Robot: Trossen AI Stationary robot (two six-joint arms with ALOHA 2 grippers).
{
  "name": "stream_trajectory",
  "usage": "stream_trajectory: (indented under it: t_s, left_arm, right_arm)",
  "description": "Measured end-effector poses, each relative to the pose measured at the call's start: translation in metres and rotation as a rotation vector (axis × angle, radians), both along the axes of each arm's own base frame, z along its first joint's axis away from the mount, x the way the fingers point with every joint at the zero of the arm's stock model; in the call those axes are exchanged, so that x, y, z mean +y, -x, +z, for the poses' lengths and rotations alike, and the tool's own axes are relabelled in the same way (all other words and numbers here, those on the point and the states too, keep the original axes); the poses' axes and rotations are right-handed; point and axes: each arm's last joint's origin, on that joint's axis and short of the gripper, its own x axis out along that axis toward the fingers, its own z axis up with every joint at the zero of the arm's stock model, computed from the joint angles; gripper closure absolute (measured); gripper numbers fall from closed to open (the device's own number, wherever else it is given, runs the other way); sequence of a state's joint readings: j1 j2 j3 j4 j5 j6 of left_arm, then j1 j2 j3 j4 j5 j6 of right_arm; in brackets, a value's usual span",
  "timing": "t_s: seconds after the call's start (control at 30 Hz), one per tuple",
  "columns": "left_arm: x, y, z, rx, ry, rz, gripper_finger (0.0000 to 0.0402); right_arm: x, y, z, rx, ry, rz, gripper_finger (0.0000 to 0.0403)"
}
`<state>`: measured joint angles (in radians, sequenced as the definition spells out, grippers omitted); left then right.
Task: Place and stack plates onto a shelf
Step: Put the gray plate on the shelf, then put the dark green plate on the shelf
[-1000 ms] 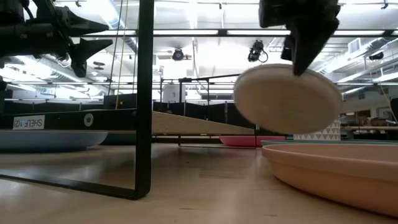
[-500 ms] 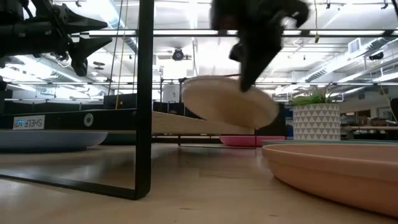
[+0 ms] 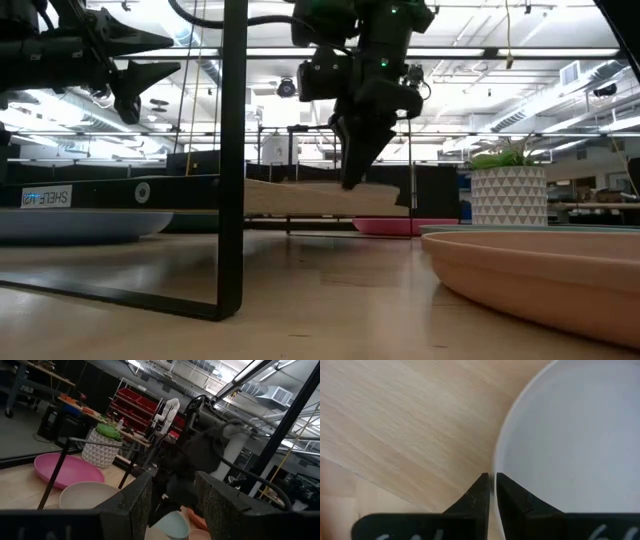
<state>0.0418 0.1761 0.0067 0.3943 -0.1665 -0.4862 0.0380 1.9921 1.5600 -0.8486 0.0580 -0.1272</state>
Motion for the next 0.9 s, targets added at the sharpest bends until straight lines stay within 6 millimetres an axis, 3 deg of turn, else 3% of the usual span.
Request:
stream_trajectory:
  t_s: [0.27, 0.4, 0.5, 0.7, 0.9]
  left_arm:
    - [0.0, 0.0, -0.001, 0.006, 0.0, -0.004, 0.0239]
    - [0.0, -0.001, -0.003, 0.031, -0.001, -0.007, 0.0239]
    - [0.0, -0.001, -0.005, 0.056, -0.031, 0.0, 0.0239]
    - [0.0, -0.002, -0.008, 0.141, -0.257, 0.042, 0.0239]
    - [0.0, -0.002, -0.008, 0.144, -0.276, 0.045, 0.0239]
  right_arm:
    - [0.005, 0.002, 0.027, 0.041, -0.042, -0.043, 0.0329]
    - [0.016, 0.014, 0.054, 0.064, -0.015, -0.101, 0.031]
    - [0.027, 0.029, 0.062, 0.069, 0.017, -0.141, 0.03]
    - [0.055, 0.073, 0.051, -0.036, 0.054, -0.162, 0.0294]
    - [0.061, 0.124, 0.021, -0.138, 0.026, -0.2, 0.0295]
